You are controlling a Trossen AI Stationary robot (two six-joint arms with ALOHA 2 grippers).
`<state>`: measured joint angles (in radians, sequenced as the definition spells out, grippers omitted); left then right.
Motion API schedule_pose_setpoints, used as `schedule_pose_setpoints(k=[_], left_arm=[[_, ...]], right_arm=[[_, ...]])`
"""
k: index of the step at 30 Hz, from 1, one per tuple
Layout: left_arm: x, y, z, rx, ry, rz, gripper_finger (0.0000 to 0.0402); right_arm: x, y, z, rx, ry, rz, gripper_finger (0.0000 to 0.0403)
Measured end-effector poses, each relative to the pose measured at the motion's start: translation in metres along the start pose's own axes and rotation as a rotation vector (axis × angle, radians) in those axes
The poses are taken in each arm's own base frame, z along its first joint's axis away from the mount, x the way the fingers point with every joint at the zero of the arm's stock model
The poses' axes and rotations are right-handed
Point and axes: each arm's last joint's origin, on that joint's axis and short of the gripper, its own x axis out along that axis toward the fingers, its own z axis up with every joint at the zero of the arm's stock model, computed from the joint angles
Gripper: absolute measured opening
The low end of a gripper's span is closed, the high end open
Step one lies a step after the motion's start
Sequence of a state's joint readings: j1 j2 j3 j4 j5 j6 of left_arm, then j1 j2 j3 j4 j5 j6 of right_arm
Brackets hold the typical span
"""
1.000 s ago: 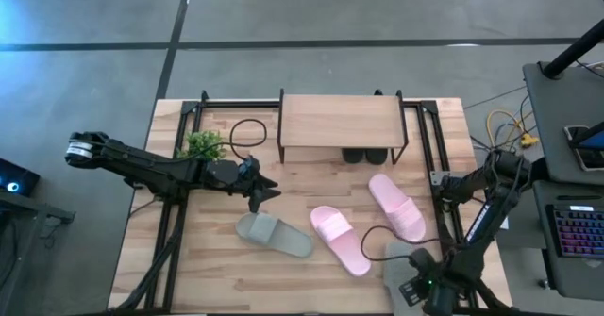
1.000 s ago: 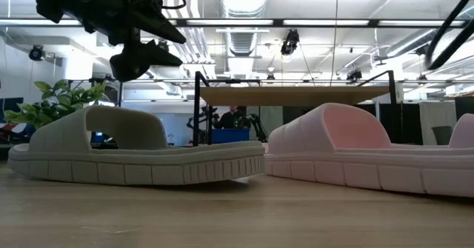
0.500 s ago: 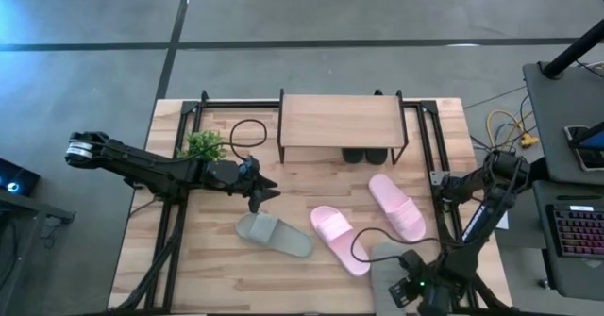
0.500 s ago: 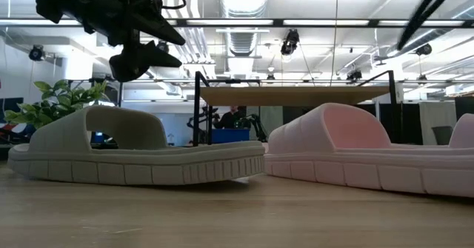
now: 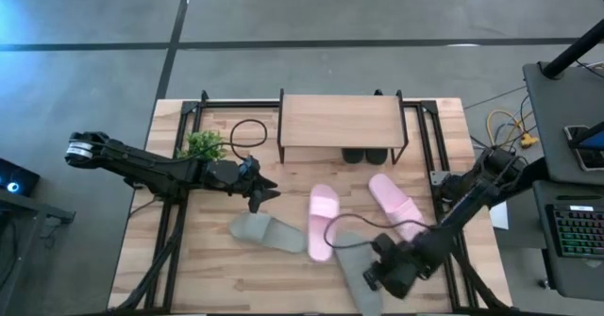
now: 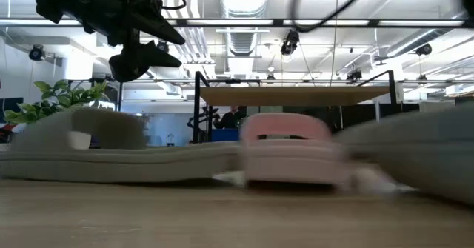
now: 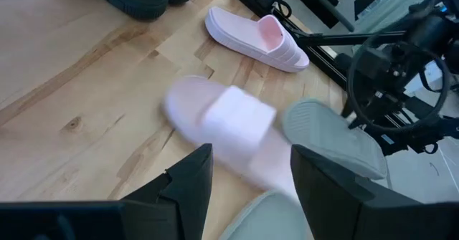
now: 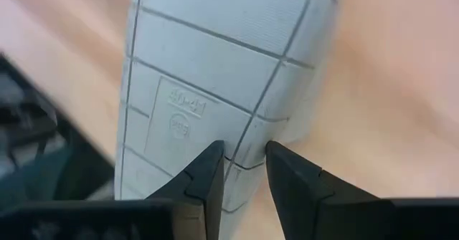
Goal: Pick and place slides into the shelf
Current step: Put the bottom gray slipper on the shelf
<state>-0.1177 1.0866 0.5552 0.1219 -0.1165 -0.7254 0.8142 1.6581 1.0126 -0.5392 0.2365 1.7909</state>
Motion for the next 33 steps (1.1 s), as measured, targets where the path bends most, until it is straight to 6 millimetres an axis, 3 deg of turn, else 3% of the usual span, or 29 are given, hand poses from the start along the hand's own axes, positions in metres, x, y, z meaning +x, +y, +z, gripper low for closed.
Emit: schedule_pose_setpoints(k=[8, 12, 22, 28, 33], left_arm=[[0.000, 0.000, 0.000, 0.000, 0.003, -0.003, 0.0173], [0.000, 0.000, 0.000, 0.000, 0.005, -0.005, 0.0173], [0.000, 0.000, -0.001, 0.001, 0.011, -0.005, 0.0173], [0.000, 0.000, -0.001, 0.001, 0.014, -0.005, 0.0173], [0.000, 0.000, -0.001, 0.001, 0.016, -0.007, 0.0173]], right_arm=[[0.008, 0.010, 0.053, -0.084, -0.087, -0.012, 0.0095], [0.007, 0.014, 0.068, -0.112, -0.115, -0.015, 0.0097], [-0.027, 0.021, 0.079, -0.126, -0.280, 0.079, 0.0093], [-0.028, 0.021, 0.068, -0.226, -0.123, 0.092, 0.0093], [-0.024, 0.018, 0.059, -0.199, -0.023, 0.072, 0.0097]])
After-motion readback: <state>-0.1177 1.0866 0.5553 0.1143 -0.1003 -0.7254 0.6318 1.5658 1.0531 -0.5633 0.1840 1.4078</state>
